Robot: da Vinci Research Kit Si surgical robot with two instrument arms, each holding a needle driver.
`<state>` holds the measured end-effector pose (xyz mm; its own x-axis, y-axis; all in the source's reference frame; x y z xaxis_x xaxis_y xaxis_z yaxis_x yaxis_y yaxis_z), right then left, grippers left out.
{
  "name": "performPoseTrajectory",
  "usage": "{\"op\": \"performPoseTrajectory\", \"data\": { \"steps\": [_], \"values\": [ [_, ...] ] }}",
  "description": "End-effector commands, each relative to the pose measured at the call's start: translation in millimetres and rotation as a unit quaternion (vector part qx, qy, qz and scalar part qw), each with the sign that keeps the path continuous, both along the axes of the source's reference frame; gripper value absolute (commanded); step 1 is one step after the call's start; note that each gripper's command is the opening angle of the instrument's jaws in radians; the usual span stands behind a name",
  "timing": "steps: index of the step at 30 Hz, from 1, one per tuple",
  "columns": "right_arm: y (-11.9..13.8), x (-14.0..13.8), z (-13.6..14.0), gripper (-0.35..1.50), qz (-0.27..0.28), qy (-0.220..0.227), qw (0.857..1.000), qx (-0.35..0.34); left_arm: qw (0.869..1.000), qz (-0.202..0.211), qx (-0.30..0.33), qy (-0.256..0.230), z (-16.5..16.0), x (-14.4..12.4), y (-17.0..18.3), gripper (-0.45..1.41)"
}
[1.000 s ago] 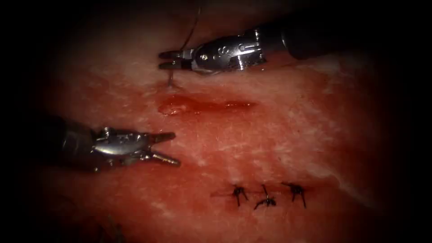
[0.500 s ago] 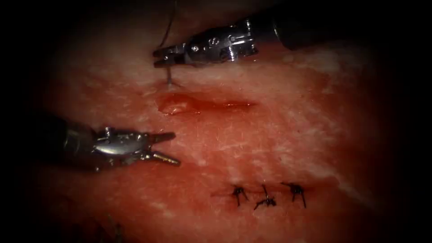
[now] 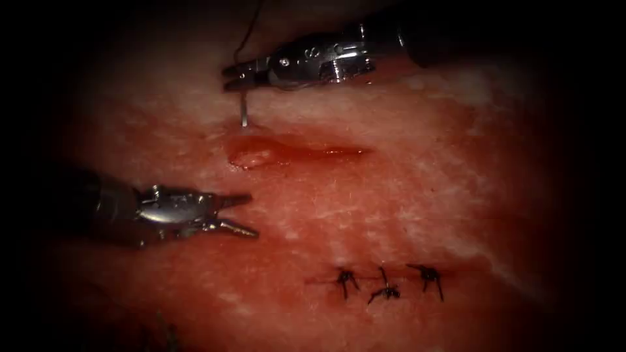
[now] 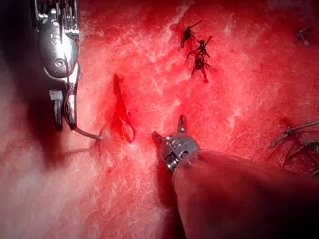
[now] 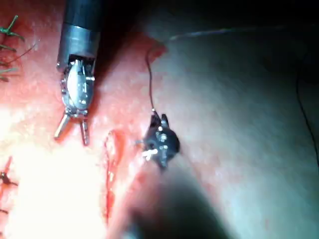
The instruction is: Wound Closure
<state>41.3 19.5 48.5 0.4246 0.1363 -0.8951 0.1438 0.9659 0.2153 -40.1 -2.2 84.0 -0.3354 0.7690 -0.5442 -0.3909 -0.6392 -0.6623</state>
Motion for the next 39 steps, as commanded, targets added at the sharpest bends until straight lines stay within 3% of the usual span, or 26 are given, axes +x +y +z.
{"op": "performPoseTrajectory", "data": {
  "steps": [1, 3, 11, 16, 23, 30, 39],
  "values": [
    [-0.5, 0.7, 0.4, -0.35, 0.003, -0.002, 1.0, 0.011, 1.0, 0.001, 0.003, -0.001, 0.6, -0.3, -0.9, 0.34],
    [-1.1, 0.8, 0.4, -0.35, 0.013, -0.009, 0.997, 0.074, 1.0, 0.0, 0.002, 0.0, 0.6, -0.2, -0.9, 0.34],
    [-1.7, 0.9, -0.6, -0.35, 0.028, -0.023, 0.984, 0.173, 1.0, 0.001, 0.003, 0.003, 0.6, -0.1, -0.9, 0.34],
    [-1.0, 1.0, -1.8, -0.35, 0.041, -0.016, 0.982, 0.183, 1.0, 0.001, 0.003, 0.003, 0.6, -0.1, -0.9, 0.34],
    [0.7, -0.3, -1.7, -0.35, 0.09, 0.016, 0.987, 0.133, 1.0, 0.001, 0.003, 0.004, 0.6, -0.1, -0.9, 0.34],
    [-0.2, 0.9, -0.8, -0.35, 0.124, 0.0, 0.97, 0.207, 1.0, 0.001, 0.004, 0.006, 0.4, -0.3, -1.0, 0.34],
    [0.8, 0.6, -0.2, -0.35, 0.124, -0.003, 0.97, 0.21, 1.0, 0.0, 0.005, 0.007, 0.1, -0.8, -1.1, 0.34]
  ]
}}
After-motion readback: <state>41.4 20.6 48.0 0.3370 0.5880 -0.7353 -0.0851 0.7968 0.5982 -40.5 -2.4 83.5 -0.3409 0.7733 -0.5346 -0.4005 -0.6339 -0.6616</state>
